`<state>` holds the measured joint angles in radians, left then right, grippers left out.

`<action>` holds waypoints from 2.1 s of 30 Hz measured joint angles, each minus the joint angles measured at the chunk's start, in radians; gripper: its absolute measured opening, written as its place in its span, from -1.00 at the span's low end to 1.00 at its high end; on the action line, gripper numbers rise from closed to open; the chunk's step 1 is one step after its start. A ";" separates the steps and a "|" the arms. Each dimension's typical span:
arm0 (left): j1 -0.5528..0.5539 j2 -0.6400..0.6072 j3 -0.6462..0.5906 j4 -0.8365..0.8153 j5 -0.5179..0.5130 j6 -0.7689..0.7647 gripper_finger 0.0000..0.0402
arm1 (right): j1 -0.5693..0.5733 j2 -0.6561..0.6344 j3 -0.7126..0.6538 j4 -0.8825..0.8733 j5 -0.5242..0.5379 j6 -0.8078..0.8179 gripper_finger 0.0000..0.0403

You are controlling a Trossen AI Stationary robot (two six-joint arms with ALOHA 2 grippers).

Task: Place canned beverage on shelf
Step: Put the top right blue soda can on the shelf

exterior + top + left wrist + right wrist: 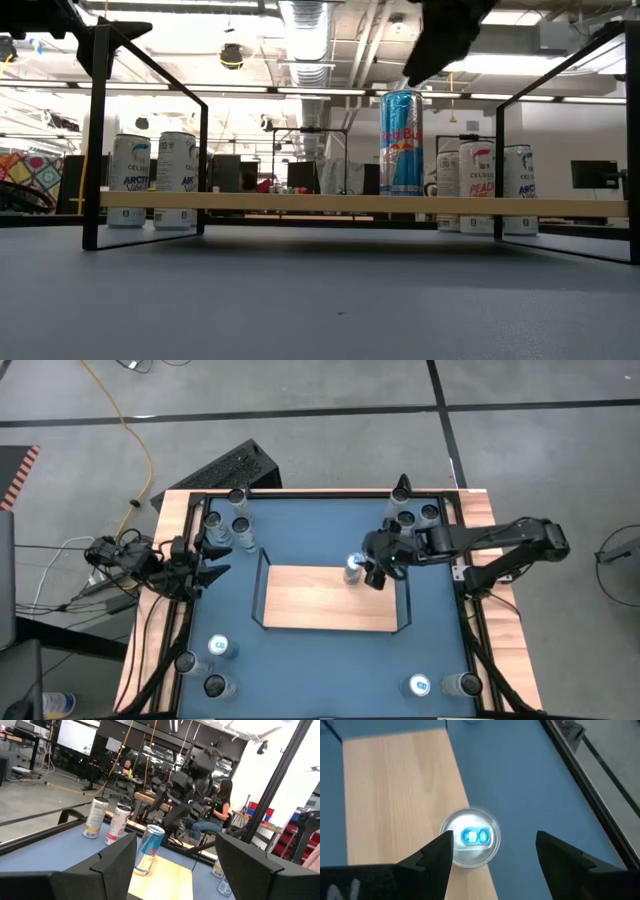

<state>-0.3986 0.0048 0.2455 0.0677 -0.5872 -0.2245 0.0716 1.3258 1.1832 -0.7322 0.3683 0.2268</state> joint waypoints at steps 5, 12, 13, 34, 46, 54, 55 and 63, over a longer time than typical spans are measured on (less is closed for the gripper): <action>0.000 0.000 0.000 -0.002 -0.001 0.000 0.28 | 0.017 0.000 -0.070 0.091 -0.001 -0.002 0.32; 0.000 0.000 0.000 -0.002 -0.001 0.000 0.28 | 0.017 -0.001 -0.100 0.142 0.024 -0.018 0.32; 0.000 0.000 0.000 -0.002 -0.001 0.000 0.28 | 0.013 -0.001 -0.100 0.142 0.023 -0.019 0.32; 0.000 0.000 0.000 -0.003 -0.002 -0.007 0.28 | 0.004 0.017 -0.213 0.334 0.021 -0.009 0.32; 0.000 0.000 0.000 -0.003 -0.003 -0.008 0.28 | -0.010 0.035 -0.211 0.395 0.025 -0.007 0.19; 0.000 0.000 0.000 -0.003 -0.002 -0.008 0.28 | -0.010 0.083 -0.210 0.479 0.011 -0.017 0.07; 0.000 0.000 0.000 -0.003 -0.001 -0.008 0.28 | -0.012 0.086 -0.210 0.496 0.007 -0.019 0.07; 0.000 0.000 0.000 -0.002 -0.001 -0.008 0.28 | -0.016 0.089 -0.213 0.556 -0.022 -0.018 0.07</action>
<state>-0.3986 0.0048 0.2455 0.0656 -0.5884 -0.2324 0.0559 1.4147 0.9699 -0.1763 0.3461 0.2085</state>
